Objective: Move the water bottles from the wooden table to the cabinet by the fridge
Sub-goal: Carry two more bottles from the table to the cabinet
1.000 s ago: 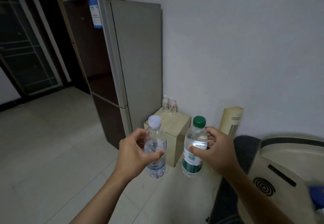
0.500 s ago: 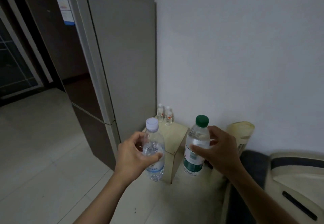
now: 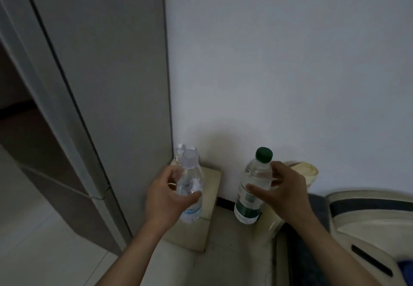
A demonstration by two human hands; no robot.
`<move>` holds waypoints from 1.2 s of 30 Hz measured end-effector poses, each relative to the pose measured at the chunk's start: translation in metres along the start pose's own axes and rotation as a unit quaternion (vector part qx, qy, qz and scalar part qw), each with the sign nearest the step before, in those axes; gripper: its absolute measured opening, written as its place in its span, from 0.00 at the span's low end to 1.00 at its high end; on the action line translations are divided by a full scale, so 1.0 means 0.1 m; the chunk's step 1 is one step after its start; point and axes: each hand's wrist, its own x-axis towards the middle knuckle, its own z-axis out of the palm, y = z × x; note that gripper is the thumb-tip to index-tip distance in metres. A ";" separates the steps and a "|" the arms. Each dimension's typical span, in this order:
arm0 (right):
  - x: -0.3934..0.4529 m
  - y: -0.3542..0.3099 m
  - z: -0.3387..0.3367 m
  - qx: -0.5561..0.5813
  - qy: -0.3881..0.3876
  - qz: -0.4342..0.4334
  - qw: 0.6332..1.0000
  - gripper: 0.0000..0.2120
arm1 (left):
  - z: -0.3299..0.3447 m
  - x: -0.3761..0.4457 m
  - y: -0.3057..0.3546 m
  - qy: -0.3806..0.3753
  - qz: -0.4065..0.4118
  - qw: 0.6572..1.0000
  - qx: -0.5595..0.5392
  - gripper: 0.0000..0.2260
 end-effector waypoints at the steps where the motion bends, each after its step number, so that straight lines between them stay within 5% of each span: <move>1: 0.09 0.09 0.04 -0.002 -0.005 0.008 1.000 0.23 | 0.08 0.10 -0.08 -0.009 -0.011 1.000 -0.006 0.21; 16: 1.95 1.33 0.71 0.033 -0.099 0.006 0.995 0.26 | 1.13 1.57 -0.60 0.055 -0.077 0.995 0.044 0.20; 36: 3.43 1.22 1.69 -0.020 -0.159 0.002 0.987 0.23 | 1.13 3.05 -1.37 0.075 -0.090 0.993 0.016 0.23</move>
